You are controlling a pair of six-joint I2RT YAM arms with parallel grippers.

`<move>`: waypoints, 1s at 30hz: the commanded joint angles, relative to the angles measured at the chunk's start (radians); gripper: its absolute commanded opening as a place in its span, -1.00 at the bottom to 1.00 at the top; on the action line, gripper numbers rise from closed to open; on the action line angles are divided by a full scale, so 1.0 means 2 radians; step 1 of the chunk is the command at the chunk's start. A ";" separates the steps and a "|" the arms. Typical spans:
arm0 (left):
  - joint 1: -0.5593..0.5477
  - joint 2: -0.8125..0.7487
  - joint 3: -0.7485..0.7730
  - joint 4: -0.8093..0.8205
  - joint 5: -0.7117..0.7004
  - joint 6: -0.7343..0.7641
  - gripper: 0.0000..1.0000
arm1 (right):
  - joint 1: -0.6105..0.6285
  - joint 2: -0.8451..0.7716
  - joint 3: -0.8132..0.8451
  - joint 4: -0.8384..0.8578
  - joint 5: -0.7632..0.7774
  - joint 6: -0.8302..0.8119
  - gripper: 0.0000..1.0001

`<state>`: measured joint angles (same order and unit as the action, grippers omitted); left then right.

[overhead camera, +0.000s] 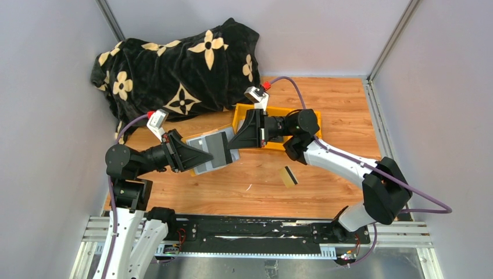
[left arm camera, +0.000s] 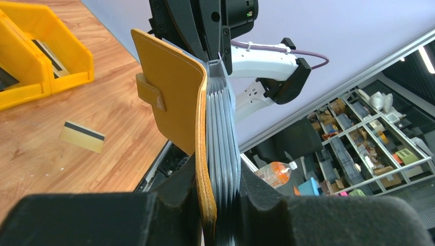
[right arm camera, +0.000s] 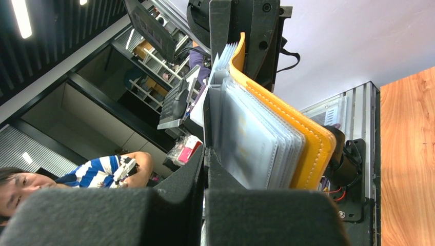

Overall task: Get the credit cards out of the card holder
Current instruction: Remove the credit card from the card holder.

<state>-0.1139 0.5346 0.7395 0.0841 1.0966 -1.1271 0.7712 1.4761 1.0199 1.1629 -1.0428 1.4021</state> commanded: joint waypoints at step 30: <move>-0.002 -0.013 0.046 -0.089 -0.055 0.092 -1.00 | 0.027 -0.003 0.060 -0.167 0.020 -0.120 -0.83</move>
<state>-0.1139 0.5224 0.7910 -0.1081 0.9901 -0.9688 0.8116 1.4849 1.0985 0.9325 -1.0199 1.2499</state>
